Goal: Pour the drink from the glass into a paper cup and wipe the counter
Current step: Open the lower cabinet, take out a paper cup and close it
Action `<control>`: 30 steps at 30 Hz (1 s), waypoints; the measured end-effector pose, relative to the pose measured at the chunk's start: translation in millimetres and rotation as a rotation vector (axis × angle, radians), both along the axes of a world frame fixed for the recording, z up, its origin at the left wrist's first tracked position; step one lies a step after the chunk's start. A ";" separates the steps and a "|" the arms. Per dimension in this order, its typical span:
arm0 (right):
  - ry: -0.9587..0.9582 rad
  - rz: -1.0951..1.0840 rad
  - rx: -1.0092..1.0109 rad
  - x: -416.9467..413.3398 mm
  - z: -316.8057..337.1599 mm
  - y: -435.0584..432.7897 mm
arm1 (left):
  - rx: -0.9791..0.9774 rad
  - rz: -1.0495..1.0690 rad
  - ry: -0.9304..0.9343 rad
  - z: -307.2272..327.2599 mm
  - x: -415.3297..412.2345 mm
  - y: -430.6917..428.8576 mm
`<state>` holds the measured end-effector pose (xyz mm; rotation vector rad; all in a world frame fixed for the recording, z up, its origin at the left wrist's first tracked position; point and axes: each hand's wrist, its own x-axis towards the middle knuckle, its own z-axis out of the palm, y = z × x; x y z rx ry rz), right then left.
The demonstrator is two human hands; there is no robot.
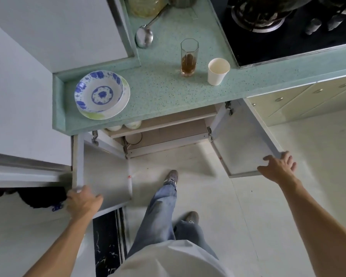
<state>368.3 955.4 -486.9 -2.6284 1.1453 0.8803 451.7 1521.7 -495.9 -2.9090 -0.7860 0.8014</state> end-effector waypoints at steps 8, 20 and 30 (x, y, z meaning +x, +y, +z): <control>0.035 -0.169 -0.030 22.5 19.2 49.9 | -0.143 0.082 0.007 20.3 3.7 -49.8; -0.413 -0.776 0.930 101.6 31.0 153.0 | -1.054 0.679 -0.208 45.0 78.2 -125.9; -0.461 -0.939 1.044 200.0 17.4 194.0 | -1.567 1.244 -0.075 27.7 140.6 -148.7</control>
